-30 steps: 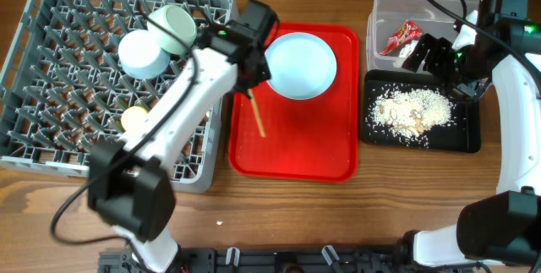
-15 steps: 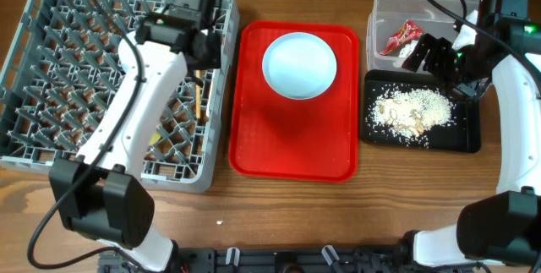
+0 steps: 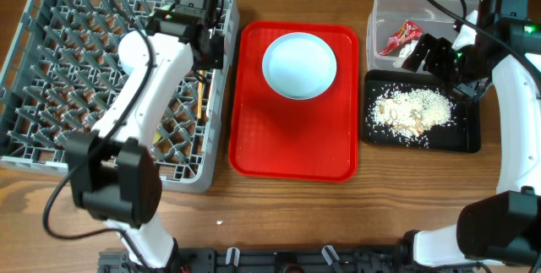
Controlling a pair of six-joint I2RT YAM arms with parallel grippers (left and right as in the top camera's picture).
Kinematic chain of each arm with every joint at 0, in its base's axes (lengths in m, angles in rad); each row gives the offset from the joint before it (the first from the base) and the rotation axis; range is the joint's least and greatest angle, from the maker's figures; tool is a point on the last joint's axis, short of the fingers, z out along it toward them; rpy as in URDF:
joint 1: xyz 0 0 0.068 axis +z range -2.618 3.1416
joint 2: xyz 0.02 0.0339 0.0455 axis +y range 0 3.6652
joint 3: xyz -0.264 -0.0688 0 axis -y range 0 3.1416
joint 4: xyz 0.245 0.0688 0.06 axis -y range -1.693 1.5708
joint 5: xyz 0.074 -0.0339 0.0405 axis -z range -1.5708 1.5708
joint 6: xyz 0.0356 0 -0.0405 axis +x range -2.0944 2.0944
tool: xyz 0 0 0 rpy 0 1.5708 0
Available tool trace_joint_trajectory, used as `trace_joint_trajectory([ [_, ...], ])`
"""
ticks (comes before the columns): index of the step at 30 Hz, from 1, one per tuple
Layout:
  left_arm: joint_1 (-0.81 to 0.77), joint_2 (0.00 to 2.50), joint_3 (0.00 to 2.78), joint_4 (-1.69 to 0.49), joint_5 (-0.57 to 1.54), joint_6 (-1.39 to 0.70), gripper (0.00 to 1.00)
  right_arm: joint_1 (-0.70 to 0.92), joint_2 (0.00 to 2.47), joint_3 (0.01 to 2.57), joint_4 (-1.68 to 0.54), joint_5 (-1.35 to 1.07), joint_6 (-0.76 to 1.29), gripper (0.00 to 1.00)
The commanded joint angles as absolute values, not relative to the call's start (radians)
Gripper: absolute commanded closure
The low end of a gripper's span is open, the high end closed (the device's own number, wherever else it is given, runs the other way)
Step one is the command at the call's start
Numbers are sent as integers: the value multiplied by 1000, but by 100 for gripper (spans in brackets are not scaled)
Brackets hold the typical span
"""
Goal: Sort waste into correct bins and load items into the dishwasher rack
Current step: 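Carry the chopstick to the rack and insert it beside the fork, then move the left gripper back toward the light-blue plate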
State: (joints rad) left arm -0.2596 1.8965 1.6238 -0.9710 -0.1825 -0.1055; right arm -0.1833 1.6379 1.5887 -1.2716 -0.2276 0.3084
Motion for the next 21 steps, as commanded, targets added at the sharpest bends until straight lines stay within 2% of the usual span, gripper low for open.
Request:
trace_joint_trajectory([
  [1, -255, 1945, 1619, -968, -169, -85, 94, -184, 1626, 1595, -1274, -236, 289, 0],
  [3, -255, 1954, 1619, -968, -168, -86, 78, -184, 1626, 1595, -1274, -236, 288, 0],
  [5, -255, 1956, 1619, -968, -168, -85, 76, -184, 1626, 1595, -1274, -236, 288, 0],
  [6, -255, 1956, 1619, -967, -169, -85, 68, -184, 1626, 1595, -1274, -236, 289, 0],
  [7, -255, 1956, 1619, -968, -168, -85, 65, -184, 1626, 1595, -1274, -236, 288, 0],
  [13, -255, 1929, 1628, -968, -168, -85, 65, -184, 1626, 1595, -1274, -236, 288, 0],
  [15, -259, 1902, 1643, -968, -168, -85, 53, -184, 1626, 1595, -1274, -236, 288, 0],
  [19, -284, 1840, 1671, -929, -157, -80, 49, -184, 1626, 1595, -1273, -236, 289, 0],
  [21, -302, 1817, 1671, -886, -96, -64, 43, -184, 1626, 1595, -1273, -236, 289, 0],
])
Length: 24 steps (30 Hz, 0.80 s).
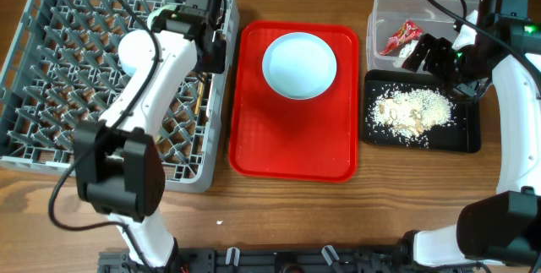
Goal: Sort waste into correct bins and load items into the dishwasher rack
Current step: 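Move the left gripper back toward the light-blue plate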
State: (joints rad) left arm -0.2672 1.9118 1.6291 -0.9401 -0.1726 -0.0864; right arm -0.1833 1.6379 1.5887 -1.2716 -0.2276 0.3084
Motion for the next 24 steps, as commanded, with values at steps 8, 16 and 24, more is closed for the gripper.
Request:
trace_joint_trajectory([
  [8, -426, 1861, 1669, -708, 142, 27, 32, -185, 1626, 1595, -1277, -236, 289, 0],
  [16, -580, 2002, 1669, -646, 129, 269, 30, -185, 1626, 1595, -1278, -236, 290, 0],
  [24, -670, 2126, 1669, -588, 54, 280, 32, -184, 1626, 1595, -1278, -236, 290, 0],
])
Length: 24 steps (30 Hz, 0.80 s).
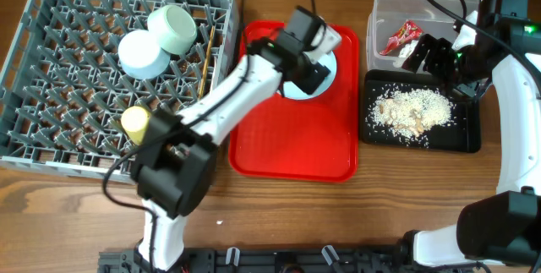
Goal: Sort waste into correct bins and load items into the dishwasher rack
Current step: 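Move the left gripper back toward the light-blue plate, then grasp the light-blue plate's rim with the left gripper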
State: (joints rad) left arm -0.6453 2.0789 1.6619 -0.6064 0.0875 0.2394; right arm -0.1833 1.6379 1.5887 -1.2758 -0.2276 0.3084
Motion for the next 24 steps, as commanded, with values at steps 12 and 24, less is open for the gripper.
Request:
trace_joint_trajectory([
  [12, -715, 2253, 1669, -563, -58, 281, 41, -185, 1626, 1595, -1284, -236, 289, 0],
  [24, -716, 2280, 1668, -603, -99, 281, 94, -184, 1626, 1595, -1284, -233, 288, 0],
])
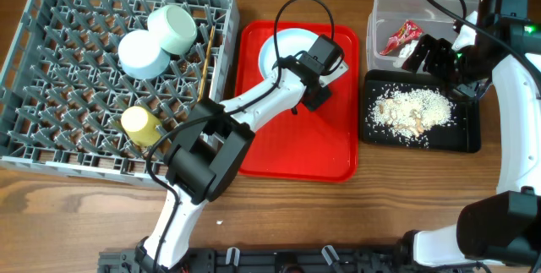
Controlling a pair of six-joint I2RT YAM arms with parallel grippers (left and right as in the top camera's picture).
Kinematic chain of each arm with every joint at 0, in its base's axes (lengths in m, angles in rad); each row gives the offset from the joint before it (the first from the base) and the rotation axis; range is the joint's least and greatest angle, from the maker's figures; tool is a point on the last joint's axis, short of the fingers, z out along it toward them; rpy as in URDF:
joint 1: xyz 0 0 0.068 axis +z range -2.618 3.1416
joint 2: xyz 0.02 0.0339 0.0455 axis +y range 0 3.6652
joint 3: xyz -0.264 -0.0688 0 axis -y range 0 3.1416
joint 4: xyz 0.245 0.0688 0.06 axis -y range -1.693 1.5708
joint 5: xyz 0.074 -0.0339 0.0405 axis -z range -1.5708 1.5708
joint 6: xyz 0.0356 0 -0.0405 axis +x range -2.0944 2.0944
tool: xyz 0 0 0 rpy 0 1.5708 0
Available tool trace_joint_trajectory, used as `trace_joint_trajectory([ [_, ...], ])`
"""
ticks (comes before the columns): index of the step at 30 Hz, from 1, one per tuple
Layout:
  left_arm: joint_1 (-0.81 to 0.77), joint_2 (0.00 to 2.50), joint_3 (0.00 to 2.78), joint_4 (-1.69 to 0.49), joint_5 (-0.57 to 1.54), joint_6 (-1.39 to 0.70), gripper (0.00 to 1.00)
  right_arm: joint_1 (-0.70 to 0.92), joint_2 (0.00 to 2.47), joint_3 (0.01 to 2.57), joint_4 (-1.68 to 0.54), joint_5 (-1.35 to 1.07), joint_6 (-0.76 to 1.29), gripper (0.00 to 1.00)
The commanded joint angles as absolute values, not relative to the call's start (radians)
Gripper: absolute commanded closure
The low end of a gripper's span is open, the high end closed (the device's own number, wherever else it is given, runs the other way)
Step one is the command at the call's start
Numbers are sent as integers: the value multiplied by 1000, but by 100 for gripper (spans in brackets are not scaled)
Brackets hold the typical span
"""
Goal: Sort waste into correct bins and load items into the dishwasher rack
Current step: 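Grasp the light-blue plate's rim with the left gripper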
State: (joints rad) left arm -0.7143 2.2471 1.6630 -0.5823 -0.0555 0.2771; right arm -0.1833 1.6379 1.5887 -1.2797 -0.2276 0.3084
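Observation:
A white bowl (pixel 279 51) sits at the back of the red tray (pixel 292 150). My left gripper (pixel 324 77) reaches across the tray and hangs over the bowl's right rim. Its fingers are hidden under the wrist, so I cannot tell how they stand. The grey dishwasher rack (pixel 51 150) on the left holds a light-blue cup (pixel 139 51), a pale green cup (pixel 173 28), a yellow cup (pixel 139 122) and a thin wooden stick (pixel 205 70). My right gripper (pixel 428 53) hovers open between the clear bin (pixel 380 7) and the black tray (pixel 467 142).
A red wrapper (pixel 402 35) lies in the clear bin. Pale food scraps (pixel 412 109) are spread over the black tray. The left arm stretches diagonally across the red tray's left half. Bare wood runs along the front edge of the table.
My left gripper has shifted from above the middle of the bowl to its right rim, uncovering most of the bowl. The right arm has not moved.
At first my left gripper was over the right rear of the rack, hiding the cups, and it stayed there a moment later. Then it was over the bowl on the red tray, and now at the bowl's right rim. The right gripper stayed put.

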Motion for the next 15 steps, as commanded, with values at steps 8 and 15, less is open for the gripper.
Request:
trace_joint_trajectory([
  [8, -716, 2277, 1668, -619, -101, 281, 96, -184, 1626, 1595, -1284, -233, 288, 0],
  [15, -718, 2238, 1668, -626, -150, 281, 96, -185, 1626, 1595, -1284, -233, 288, 0],
])
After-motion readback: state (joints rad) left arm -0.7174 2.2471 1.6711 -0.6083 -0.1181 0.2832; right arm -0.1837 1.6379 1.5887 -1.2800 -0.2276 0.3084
